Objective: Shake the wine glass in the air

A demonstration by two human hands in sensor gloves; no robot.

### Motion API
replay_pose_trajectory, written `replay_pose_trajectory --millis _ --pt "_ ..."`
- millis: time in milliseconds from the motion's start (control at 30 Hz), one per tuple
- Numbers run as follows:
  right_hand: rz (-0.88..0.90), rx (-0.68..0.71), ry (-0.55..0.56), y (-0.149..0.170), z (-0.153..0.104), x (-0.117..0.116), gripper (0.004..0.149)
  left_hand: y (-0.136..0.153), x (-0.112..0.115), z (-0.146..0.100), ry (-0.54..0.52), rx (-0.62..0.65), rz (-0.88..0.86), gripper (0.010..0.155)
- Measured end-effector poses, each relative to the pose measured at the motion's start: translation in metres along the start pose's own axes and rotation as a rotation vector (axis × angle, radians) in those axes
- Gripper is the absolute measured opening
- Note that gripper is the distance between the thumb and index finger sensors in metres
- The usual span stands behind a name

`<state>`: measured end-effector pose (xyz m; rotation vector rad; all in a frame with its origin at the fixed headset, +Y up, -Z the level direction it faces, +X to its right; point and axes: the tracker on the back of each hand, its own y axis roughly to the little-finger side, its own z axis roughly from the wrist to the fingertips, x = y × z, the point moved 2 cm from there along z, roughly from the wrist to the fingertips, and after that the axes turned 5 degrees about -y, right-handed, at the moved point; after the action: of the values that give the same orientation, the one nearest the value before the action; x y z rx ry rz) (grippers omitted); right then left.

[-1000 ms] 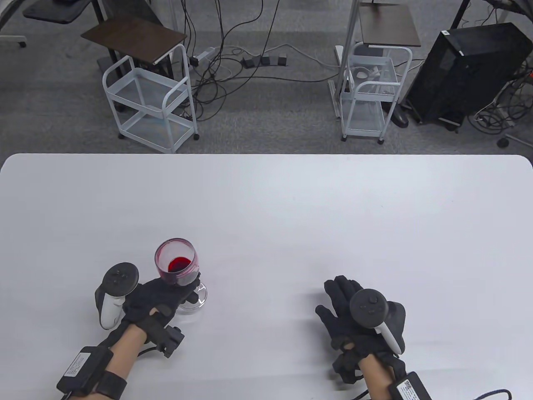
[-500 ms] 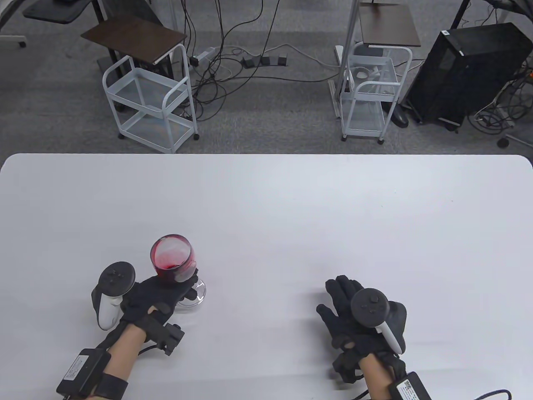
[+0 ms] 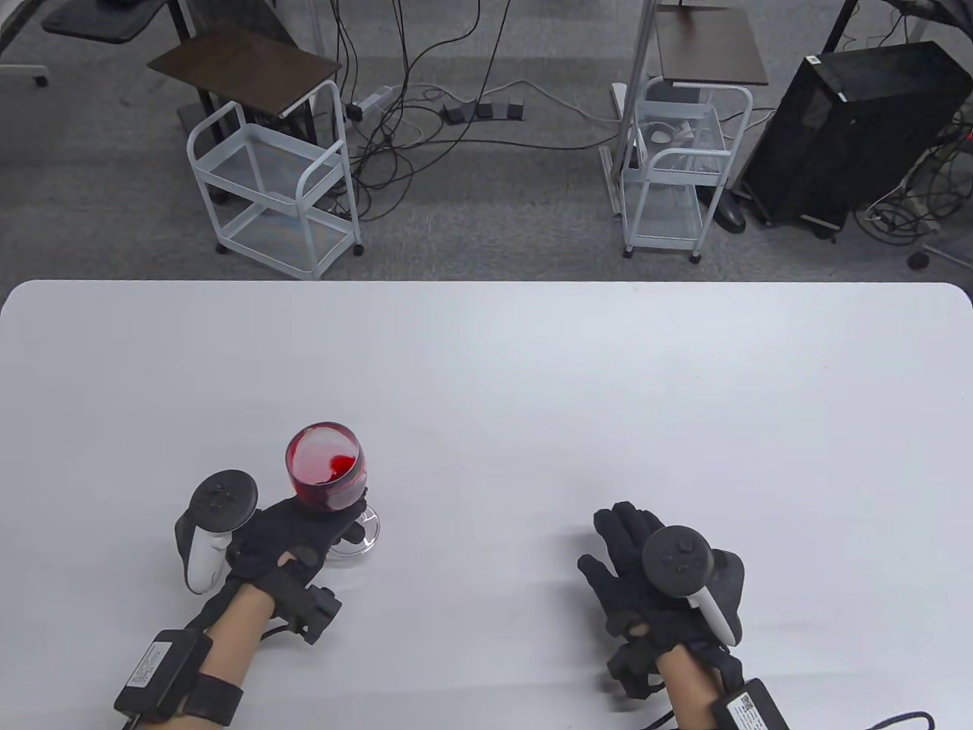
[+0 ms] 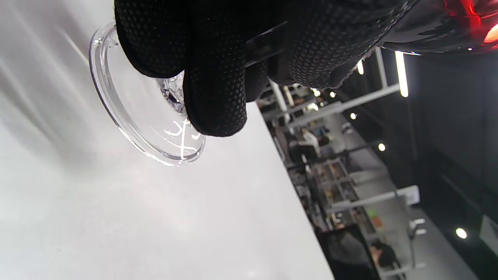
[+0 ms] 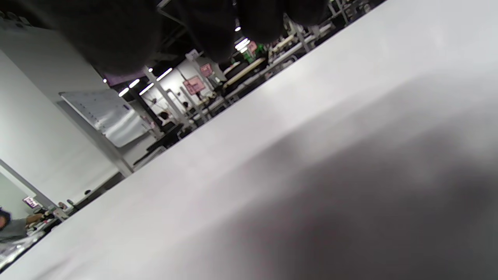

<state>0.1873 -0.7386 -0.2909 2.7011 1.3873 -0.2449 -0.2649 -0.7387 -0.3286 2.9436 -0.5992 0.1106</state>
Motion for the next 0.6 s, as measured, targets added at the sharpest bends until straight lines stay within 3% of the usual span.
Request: replay_pose_trajectory --millis 100,200,600 --pt "0.007 0.008 0.012 -0.001 0.000 0.002 0.069 -0.006 0.011 -0.003 0.033 0.004 -0.054 0.044" --pt "0.014 0.003 -0.003 0.000 0.002 0.000 0.069 -0.011 0.008 0.004 0.004 0.009 0.010 0.045" --pt "0.002 0.014 -0.004 -0.001 0.001 -0.001 0.069 -0.008 0.014 0.004 0.037 0.012 -0.089 0.044"
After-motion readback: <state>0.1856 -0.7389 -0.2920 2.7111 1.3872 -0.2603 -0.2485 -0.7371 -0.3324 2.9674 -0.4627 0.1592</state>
